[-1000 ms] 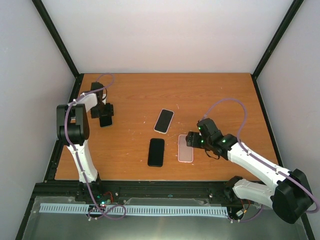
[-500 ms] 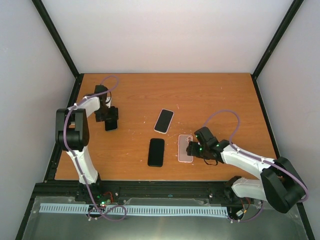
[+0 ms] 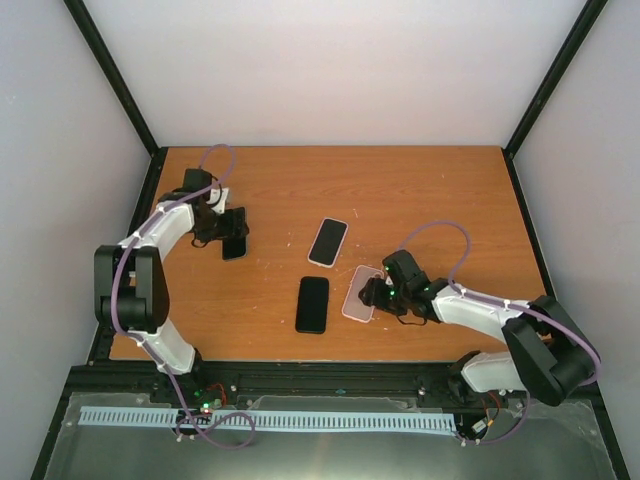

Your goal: Put the phone into the phone case

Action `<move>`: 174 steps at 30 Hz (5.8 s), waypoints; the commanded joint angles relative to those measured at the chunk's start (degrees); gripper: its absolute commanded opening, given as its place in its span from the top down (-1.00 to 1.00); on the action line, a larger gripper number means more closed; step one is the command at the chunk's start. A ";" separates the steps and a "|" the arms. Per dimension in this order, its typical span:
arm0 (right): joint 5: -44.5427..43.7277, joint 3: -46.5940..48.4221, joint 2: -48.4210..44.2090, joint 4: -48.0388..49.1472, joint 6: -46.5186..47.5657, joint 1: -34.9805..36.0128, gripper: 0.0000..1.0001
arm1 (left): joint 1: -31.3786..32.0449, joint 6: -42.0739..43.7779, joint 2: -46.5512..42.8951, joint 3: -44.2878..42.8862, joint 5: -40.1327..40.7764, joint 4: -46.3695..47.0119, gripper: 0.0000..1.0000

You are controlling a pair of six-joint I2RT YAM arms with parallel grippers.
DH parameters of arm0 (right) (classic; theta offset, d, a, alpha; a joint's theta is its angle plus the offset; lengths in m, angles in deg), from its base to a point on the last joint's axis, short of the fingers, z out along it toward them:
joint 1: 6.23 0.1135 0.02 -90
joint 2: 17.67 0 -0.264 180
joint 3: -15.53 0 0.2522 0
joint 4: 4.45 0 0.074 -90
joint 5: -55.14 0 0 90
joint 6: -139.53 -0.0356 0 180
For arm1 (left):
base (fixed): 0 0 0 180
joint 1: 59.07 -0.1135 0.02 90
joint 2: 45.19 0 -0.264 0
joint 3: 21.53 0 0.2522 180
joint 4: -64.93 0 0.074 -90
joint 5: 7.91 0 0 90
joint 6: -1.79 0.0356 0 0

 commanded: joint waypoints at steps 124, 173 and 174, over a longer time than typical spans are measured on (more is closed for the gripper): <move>17.88 -0.19 -7.00 3.84 -4.80 -13.09 0.94 | 36.36 -21.85 7.31 10.72 -23.67 34.72 -0.26; 19.42 -9.98 -2.25 21.27 -7.82 -20.41 0.94 | 42.99 -29.85 12.20 14.15 -29.00 42.34 -0.21; 19.41 -10.15 -2.64 21.53 -8.12 -20.41 0.94 | 42.98 -29.83 12.17 14.25 -29.00 42.20 -0.21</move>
